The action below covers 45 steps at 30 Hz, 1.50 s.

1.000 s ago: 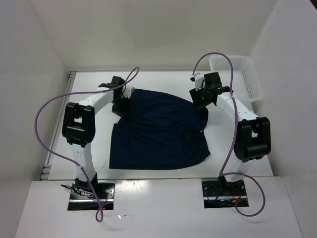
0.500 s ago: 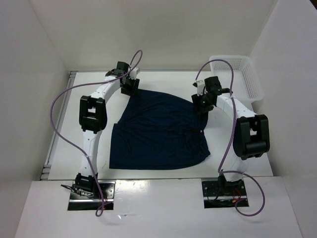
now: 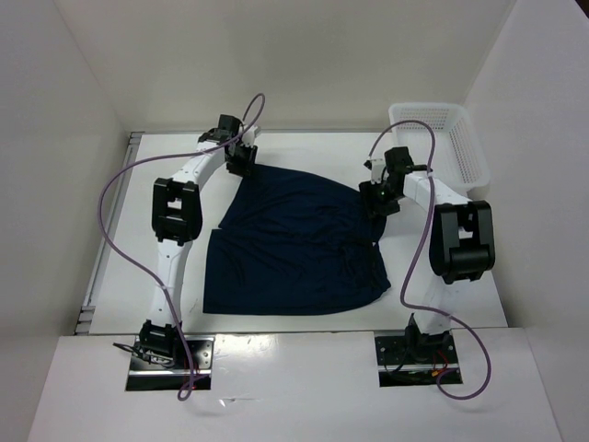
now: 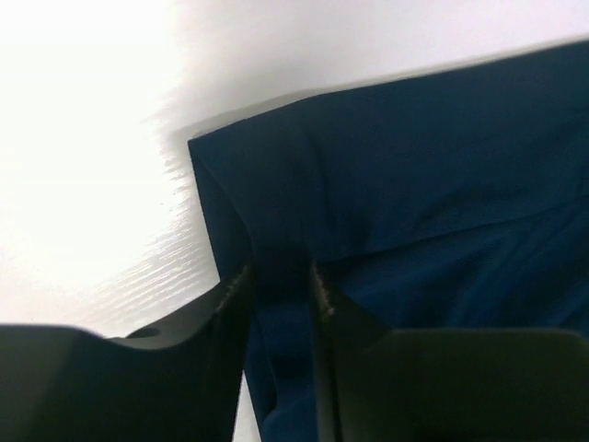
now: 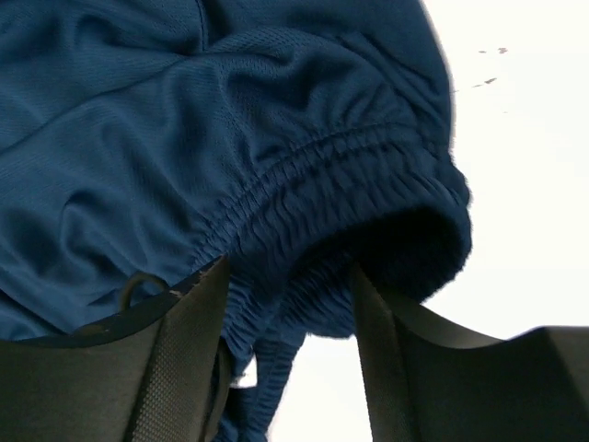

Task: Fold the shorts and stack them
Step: Flatten the shorts out, then fold the shorts

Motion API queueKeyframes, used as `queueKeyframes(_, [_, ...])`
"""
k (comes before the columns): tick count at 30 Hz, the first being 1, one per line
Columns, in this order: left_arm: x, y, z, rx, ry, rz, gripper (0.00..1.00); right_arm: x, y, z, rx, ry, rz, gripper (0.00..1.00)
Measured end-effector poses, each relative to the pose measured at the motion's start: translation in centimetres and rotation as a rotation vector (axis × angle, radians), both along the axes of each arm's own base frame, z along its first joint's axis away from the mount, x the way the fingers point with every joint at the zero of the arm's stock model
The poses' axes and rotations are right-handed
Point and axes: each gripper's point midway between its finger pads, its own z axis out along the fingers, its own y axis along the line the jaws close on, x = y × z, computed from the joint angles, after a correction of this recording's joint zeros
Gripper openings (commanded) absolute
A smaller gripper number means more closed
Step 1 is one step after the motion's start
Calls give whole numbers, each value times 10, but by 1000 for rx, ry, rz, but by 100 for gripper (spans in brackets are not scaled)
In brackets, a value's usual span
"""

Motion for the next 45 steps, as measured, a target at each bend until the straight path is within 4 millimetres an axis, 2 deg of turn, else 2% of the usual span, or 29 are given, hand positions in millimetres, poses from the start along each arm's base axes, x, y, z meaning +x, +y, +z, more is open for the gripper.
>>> queueKeyframes(1, [0, -1, 1, -4, -1, -1, 33, -1, 0, -5, 6, 16, -3, 63])
queueKeyframes(2, [0, -2, 0, -7, 1, -6, 23, -1, 2, -9, 14, 30, -4, 63])
queueKeyframes(3, [-1, -3, -1, -10, 4, -8, 17, 0, 3, -13, 22, 40, -2, 63])
queueKeyframes(6, [1, -7, -2, -15, 0, -18, 4, 8, 9, -14, 50, 44, -3, 63])
queueKeyframes(8, [0, -11, -2, -16, 1, -25, 0, 18, 13, -9, 72, 25, -5, 63])
queueKeyframes(10, [-1, -16, -2, -17, -1, -34, 0, 29, 18, -1, 98, 0, 1, 63])
queueKeyframes(11, [-2, -19, -1, -18, -1, -39, 0, 35, 21, 4, 113, -14, 5, 60])
queueKeyframes(12, [-2, -21, -1, -18, -2, -42, 0, 38, 24, 7, 125, -22, 7, 56])
queueKeyframes(13, [-1, -21, 0, -18, -3, -42, 0, 41, 26, 9, 140, -28, 8, 44])
queueKeyframes(16, [3, -24, 7, -23, -20, -45, 0, 47, 30, 8, 164, -32, 3, 21])
queueKeyframes(17, [6, -23, 11, -24, -31, -44, 0, 48, 31, 6, 164, -30, -1, 1])
queueKeyframes(21, [25, -12, 40, -29, -108, -17, 0, 51, 27, -10, 142, -9, -30, 0])
queueKeyframes(24, [41, 4, 70, -29, -173, 18, 0, 56, 26, -7, 137, -20, -30, 0])
queueKeyframes(27, [53, 26, 108, -31, -244, 57, 0, 77, 30, 19, 151, -90, 1, 0])
queueKeyframes(30, [56, 50, 147, -30, -303, 98, 0, 103, 36, 65, 184, -216, 77, 0])
queueKeyframes(32, [43, 64, 168, -27, -294, 119, 0, 105, 41, 95, 219, -279, 141, 0])
queueKeyframes(34, [22, 77, 184, -25, -262, 135, 0, 96, 39, 119, 251, -318, 194, 0])
queueKeyframes(37, [-31, 83, 202, -25, -180, 139, 0, 74, 20, 143, 248, -357, 250, 0])
queueKeyframes(40, [-107, 78, 200, -13, -65, 123, 0, 38, 3, 137, 209, -336, 300, 0])
queueKeyframes(43, [-189, 64, 187, 4, 53, 75, 0, -4, 0, 109, 177, -243, 374, 0])
queueKeyframes(45, [-236, 54, 177, 6, 123, 32, 0, -26, -3, 87, 155, -174, 412, 0])
